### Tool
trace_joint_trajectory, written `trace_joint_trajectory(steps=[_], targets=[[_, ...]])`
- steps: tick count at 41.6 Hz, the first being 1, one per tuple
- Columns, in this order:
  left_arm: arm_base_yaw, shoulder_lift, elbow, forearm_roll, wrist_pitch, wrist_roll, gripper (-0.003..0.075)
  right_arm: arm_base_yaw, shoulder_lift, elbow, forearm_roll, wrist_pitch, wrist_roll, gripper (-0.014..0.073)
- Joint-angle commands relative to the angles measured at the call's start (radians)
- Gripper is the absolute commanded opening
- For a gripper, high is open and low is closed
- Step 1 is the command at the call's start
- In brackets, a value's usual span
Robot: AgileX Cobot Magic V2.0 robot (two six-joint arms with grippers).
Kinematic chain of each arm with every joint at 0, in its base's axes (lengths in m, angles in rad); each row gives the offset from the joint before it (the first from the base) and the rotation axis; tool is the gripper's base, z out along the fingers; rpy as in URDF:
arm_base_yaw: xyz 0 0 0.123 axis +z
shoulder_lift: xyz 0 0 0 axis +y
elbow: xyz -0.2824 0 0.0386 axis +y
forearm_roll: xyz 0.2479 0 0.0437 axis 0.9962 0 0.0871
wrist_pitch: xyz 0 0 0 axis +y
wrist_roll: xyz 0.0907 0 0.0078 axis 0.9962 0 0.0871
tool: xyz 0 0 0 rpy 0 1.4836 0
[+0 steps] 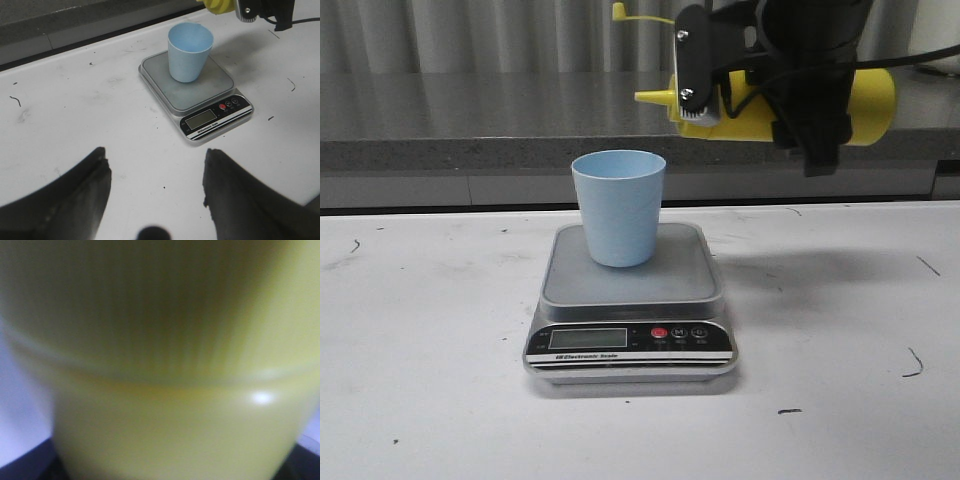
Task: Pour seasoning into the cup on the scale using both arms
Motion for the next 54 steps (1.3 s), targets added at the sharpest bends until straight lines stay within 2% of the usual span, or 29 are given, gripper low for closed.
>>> trace_joint_trajectory(steps=[1, 6, 10, 15, 19, 25, 31, 37, 44, 54], targets=[[-0.004, 0.005, -0.026, 0.001, -0.078, -0.009, 0.0407, -0.008, -0.056, -0.036, -0.038, -0.028, 0.114, 0.0289], [-0.004, 0.005, -0.026, 0.001, -0.078, -0.009, 0.0407, -0.026, -0.079, -0.036, -0.022, -0.032, 0.269, 0.0289], [-0.004, 0.005, -0.026, 0.001, -0.078, -0.009, 0.0407, -0.055, -0.114, -0.034, 0.049, -0.021, 0.368, 0.0289], [-0.004, 0.005, -0.026, 0.001, -0.078, -0.009, 0.0407, -0.108, -0.162, -0.028, 0.165, -0.035, 0.405, 0.0289], [-0.004, 0.005, -0.026, 0.001, -0.078, -0.009, 0.0407, -0.170, -0.209, 0.014, 0.263, -0.105, 0.405, 0.0289], [-0.004, 0.005, -0.026, 0.001, -0.078, -0.009, 0.0407, -0.276, -0.291, 0.155, 0.405, -0.354, 0.427, 0.0289], [-0.004, 0.005, -0.026, 0.001, -0.078, -0.009, 0.0407, -0.391, -0.326, 0.333, 0.488, -0.696, 0.485, 0.0289], [-0.004, 0.005, -0.026, 0.001, -0.078, -0.009, 0.0407, -0.486, -0.290, 0.473, 0.504, -0.991, 0.500, 0.0289], [-0.004, 0.005, -0.026, 0.001, -0.078, -0.009, 0.0407, -0.552, -0.202, 0.575, 0.505, -1.328, 0.487, 0.0289], [-0.004, 0.005, -0.026, 0.001, -0.078, -0.009, 0.0407, -0.558, -0.056, 0.582, 0.562, -1.542, 0.326, 0.0289]])
